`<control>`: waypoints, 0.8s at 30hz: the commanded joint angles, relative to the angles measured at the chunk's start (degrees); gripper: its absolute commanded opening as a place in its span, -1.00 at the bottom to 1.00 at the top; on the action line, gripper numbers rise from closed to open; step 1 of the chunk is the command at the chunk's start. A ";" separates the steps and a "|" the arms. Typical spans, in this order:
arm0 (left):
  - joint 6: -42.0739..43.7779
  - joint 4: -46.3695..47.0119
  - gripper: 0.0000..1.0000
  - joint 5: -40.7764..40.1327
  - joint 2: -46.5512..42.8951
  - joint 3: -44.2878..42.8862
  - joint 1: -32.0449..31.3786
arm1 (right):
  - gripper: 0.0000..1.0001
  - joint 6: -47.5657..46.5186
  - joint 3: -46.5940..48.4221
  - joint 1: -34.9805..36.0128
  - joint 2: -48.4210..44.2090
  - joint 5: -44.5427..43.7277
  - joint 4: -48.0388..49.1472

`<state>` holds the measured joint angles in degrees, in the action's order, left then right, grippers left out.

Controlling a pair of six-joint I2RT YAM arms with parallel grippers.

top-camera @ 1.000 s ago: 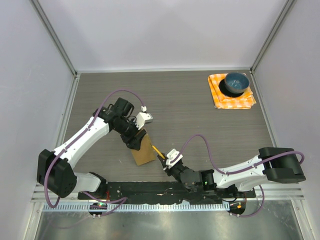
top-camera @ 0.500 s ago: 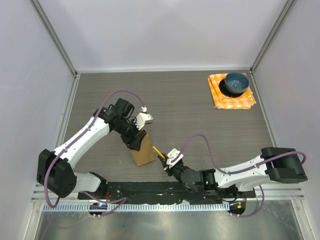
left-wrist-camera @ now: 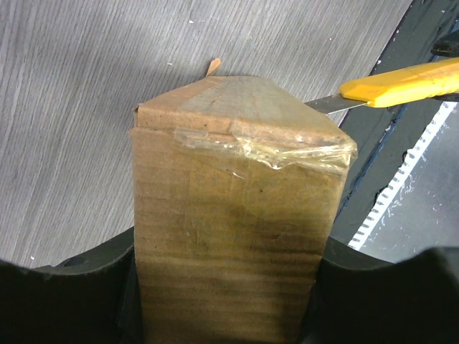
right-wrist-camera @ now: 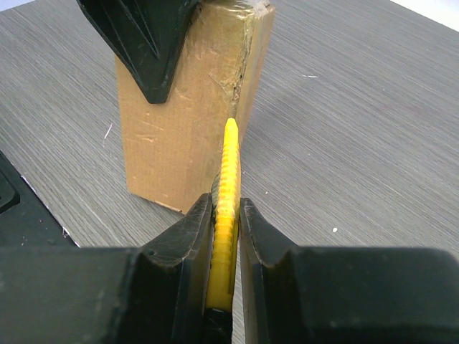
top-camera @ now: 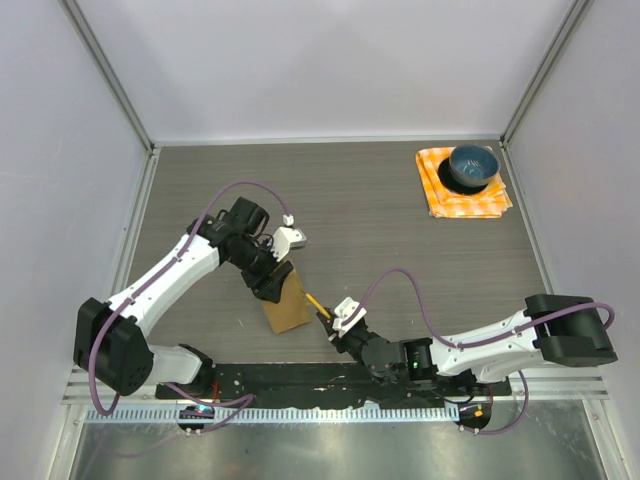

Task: Unpack the express box
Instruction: Cut the express box at the center of the board.

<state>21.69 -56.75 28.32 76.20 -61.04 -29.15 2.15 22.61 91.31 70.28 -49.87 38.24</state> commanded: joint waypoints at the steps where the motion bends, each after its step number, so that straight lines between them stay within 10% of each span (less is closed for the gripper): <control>1: 0.37 0.41 -1.00 1.74 -1.67 -0.05 -0.30 | -0.99 1.19 0.33 -0.25 -2.25 -0.58 0.09; 24: -0.25 1.12 -1.00 1.65 -2.11 0.48 -0.74 | -0.99 2.50 0.15 -0.25 -1.55 0.38 0.17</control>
<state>21.61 -56.58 28.29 75.83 -60.66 -29.63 3.25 22.55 91.24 69.30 -49.63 36.34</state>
